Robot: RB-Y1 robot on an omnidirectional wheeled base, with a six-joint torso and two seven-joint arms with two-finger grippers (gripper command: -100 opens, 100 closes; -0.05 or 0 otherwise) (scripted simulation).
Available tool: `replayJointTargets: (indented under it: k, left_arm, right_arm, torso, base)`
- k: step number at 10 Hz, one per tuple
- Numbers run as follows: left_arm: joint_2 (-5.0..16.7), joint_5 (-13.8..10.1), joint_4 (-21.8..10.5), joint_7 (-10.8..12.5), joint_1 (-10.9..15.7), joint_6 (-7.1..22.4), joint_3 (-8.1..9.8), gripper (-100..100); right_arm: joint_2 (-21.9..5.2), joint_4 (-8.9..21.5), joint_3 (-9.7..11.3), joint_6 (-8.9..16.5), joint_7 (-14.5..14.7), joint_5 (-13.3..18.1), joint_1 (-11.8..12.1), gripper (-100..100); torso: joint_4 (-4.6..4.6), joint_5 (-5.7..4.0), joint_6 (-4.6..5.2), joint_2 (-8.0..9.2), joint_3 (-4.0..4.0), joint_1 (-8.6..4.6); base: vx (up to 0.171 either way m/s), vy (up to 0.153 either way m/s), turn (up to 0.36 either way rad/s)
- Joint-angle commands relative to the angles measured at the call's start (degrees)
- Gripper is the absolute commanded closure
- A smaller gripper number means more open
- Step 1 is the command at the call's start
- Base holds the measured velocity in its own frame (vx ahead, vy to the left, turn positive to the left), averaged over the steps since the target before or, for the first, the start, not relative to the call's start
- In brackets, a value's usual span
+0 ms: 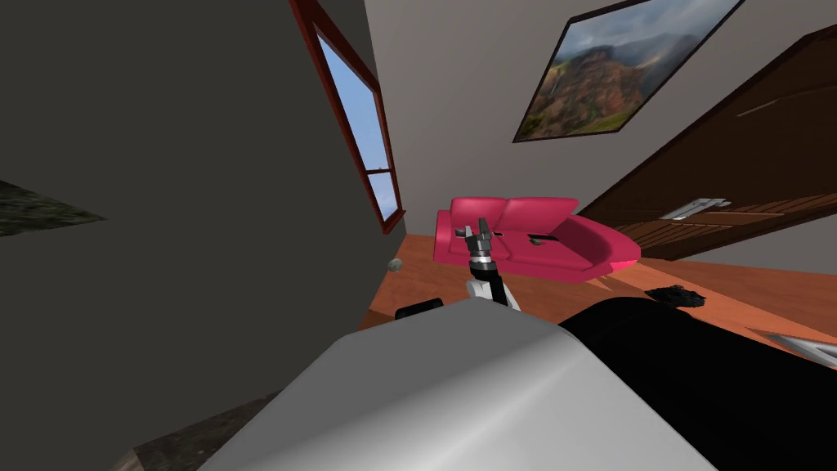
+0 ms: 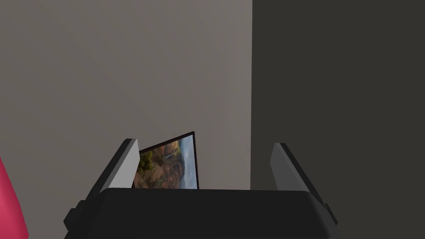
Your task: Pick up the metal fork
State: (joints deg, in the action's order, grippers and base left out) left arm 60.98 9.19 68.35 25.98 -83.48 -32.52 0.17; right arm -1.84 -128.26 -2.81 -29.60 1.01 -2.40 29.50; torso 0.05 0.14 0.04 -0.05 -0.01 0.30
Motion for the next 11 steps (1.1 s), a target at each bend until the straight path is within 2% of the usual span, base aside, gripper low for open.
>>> replayJointTargets:
  k: [1,3,4,5,6,7,8,9,10,11]
  left_arm:
    - [0.0,0.0,0.0,0.0,0.0,0.0,0.0,100]
    - [0.0,-0.01,0.01,0.02,0.01,-0.01,0.0,100]
    - [0.0,-0.01,0.01,0.02,0.01,-0.01,0.0,0]
    - [1.58,-1.09,1.39,2.08,-0.67,1.15,0.22,100]
    - [3.26,-2.3,2.73,3.82,-1.37,2.52,0.36,100]
    - [3.26,-2.3,2.73,4.52,-1.37,2.52,0.36,100]
    - [4.94,-3.51,4.07,6.57,-2.06,3.89,0.49,100]
    - [4.94,-3.51,4.07,6.97,-2.06,3.89,0.49,100]
    - [6.62,-4.72,5.41,9.24,-2.75,5.26,0.63,100]
    - [6.62,-4.72,5.41,9.42,-2.75,5.26,0.63,100]
  right_arm:
    - [0.0,0.0,0.0,0.0,0.0,0.0,0.0,0]
    - [0.0,0.0,0.0,0.0,0.0,0.0,0.0,0]
    - [0.0,0.0,0.0,0.0,0.0,0.0,0.0,0]
    - [0.0,0.0,0.0,0.0,0.0,0.0,0.0,0]
    - [0.0,0.0,0.01,0.0,0.0,0.0,-0.03,0]
    - [0.01,0.0,0.02,0.01,0.0,0.0,-0.05,0]
    - [0.0,0.01,0.01,0.01,0.0,0.0,-0.04,0]
    - [0.01,0.01,0.02,0.01,0.0,0.0,-0.04,0]
    - [0.0,0.0,0.01,0.01,0.0,0.0,-0.02,0]
    - [0.01,0.0,0.01,0.01,0.0,0.0,-0.03,0]
  torso:
    - [0.0,0.0,0.0,0.0,0.0,0.0]
    - [0.02,-0.01,0.0,0.08,0.05,0.01]
    - [0.02,-0.01,0.0,0.09,0.05,0.01]
    - [0.02,-0.01,-0.01,0.09,0.06,0.01]
    - [0.08,-0.07,0.17,0.36,0.2,-0.06]
    - [0.17,-0.16,0.18,0.91,0.49,-0.07]
    - [0.21,-0.13,0.01,1.0,0.58,-0.11]
    - [0.2,-0.16,0.09,0.92,0.53,-0.26]
    - [0.16,-0.15,0.0,0.69,0.41,-0.22]
    - [0.14,-0.16,0.14,0.58,0.34,-0.18]
  base:
    - [0.0,0.0,0.0]
    - [0.0,0.0,0.0]
    - [0.0,0.0,0.0]
    - [-0.117,-0.031,-0.254]
    - [-0.301,-0.03,-0.366]
    - [-0.258,-0.038,-0.18]
    - [-0.206,-0.088,-0.207]
    - [-0.131,-0.065,-0.111]
    - [-0.124,-0.059,-0.212]
    - [-0.12,-0.036,-0.131]
